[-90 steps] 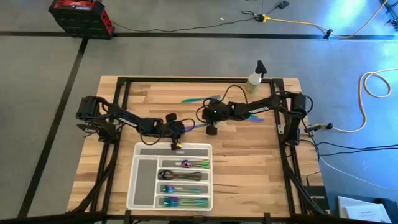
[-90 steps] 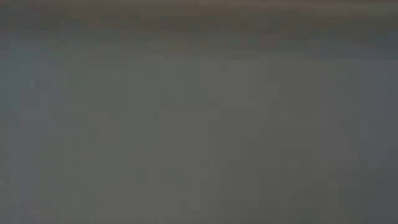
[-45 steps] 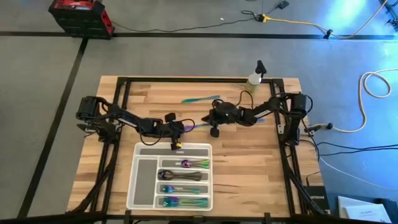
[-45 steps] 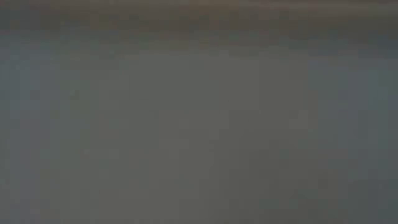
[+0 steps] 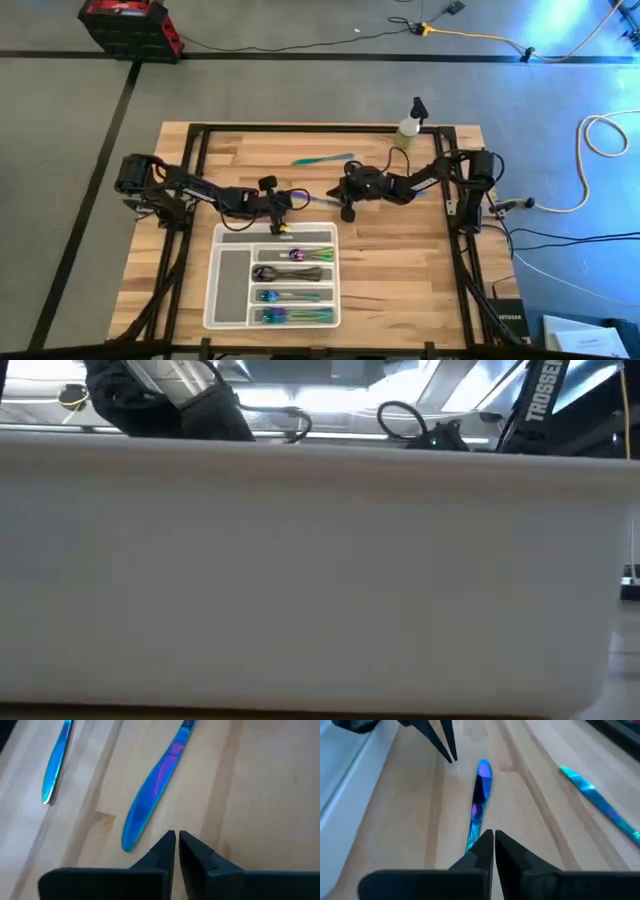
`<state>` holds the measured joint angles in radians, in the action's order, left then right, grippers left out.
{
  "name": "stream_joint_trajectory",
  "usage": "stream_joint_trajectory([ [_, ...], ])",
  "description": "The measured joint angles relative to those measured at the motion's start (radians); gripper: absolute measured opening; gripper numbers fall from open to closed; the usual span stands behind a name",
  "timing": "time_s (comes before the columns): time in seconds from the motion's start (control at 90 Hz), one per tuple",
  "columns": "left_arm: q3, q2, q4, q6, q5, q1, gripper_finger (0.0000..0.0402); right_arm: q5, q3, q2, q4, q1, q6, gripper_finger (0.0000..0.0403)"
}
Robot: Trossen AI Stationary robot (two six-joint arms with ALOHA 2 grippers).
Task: Sort silverware
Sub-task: Put the blue table knife into the white silverware tray
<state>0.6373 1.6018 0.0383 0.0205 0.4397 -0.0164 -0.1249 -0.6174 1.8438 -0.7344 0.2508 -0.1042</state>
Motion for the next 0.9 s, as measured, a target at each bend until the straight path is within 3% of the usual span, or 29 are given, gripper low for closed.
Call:
stream_joint_trajectory([
  [0.233,0.002,-0.115,0.013,-0.053,-0.096,0.026,0.0009,0.075,0.11,-0.119,-0.033,0.005,0.013,0.0],
  [0.433,0.004,-0.224,-0.025,-0.183,-0.359,-0.098,0.0009,0.098,0.314,-0.124,-0.332,0.005,0.132,0.0012],
  [0.544,0.005,-0.258,-0.019,-0.233,-0.542,-0.213,0.0014,0.098,0.342,-0.124,-0.355,0.004,0.157,0.0055],
  [0.667,0.006,-0.255,-0.017,-0.332,-0.678,-0.293,0.0036,0.098,0.309,-0.119,-0.246,-0.01,0.175,0.0123],
  [0.9,0.006,-0.176,0.015,-0.47,-0.786,-0.361,0.0108,0.22,0.246,-0.1,-0.166,-0.115,0.058,0.0205],
])
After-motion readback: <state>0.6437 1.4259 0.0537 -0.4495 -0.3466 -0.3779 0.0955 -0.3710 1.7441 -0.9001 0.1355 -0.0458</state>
